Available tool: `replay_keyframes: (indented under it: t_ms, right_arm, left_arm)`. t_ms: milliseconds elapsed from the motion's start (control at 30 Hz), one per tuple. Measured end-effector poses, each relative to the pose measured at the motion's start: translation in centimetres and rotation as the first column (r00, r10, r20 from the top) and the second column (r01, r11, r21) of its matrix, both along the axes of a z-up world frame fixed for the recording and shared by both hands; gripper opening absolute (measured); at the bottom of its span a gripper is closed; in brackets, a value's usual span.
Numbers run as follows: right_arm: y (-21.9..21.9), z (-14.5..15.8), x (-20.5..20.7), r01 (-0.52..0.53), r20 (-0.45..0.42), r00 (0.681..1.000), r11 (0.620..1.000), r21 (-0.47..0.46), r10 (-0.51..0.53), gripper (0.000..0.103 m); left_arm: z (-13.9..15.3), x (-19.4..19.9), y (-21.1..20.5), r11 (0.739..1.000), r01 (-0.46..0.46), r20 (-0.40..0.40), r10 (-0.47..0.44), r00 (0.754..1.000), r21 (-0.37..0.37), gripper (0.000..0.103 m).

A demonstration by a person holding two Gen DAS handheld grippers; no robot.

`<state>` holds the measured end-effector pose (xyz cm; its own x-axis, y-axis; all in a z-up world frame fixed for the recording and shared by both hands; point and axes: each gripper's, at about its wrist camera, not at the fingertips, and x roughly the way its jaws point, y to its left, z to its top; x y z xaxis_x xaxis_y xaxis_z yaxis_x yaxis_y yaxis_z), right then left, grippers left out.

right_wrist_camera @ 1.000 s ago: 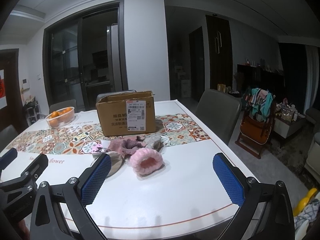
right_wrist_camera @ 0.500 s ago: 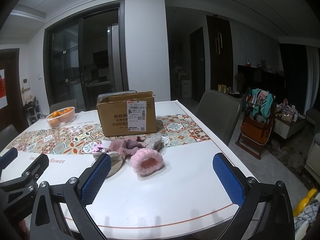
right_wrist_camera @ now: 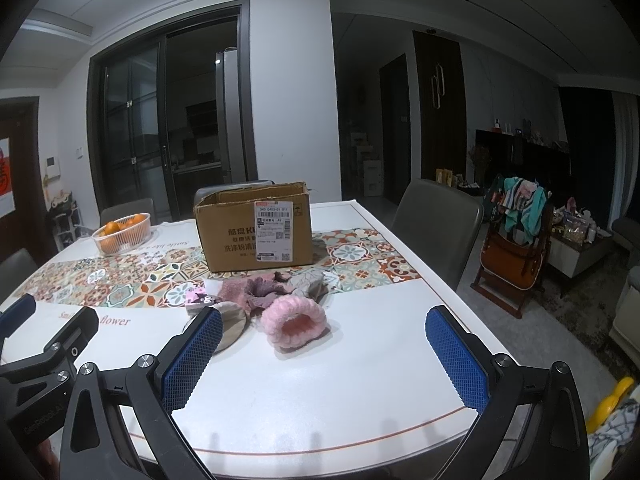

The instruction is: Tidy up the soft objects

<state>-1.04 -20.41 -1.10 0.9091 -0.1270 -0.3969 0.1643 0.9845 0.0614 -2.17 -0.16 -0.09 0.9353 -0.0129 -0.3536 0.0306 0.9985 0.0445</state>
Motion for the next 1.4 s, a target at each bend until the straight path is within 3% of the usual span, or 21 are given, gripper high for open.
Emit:
replay_keyframes:
  t_ms: [467, 900, 1400]
  right_arm:
    - [0.0, 0.0, 0.1, -0.008, -0.016, 1.0, 1.0, 0.0, 0.008, 0.103]
    - [-1.3, -1.8, 4.7, -0.043, -0.056, 0.997, 0.999, 0.027, 0.045, 0.103]
    - [-1.2, -4.8, 11.5, -0.112, -0.15, 0.981, 0.992, 0.058, 0.12, 0.103]
  left_arm:
    - [-1.0, 1.1, -0.2, 0.999, 0.02, -0.024, -0.02, 1.0, 0.027, 0.103]
    - [-2.5, 5.5, -1.5, 0.997, 0.056, -0.051, -0.054, 0.997, 0.053, 0.102]
    - [-5.8, 11.0, -2.1, 0.993, 0.09, -0.145, -0.078, 0.986, 0.075, 0.083]
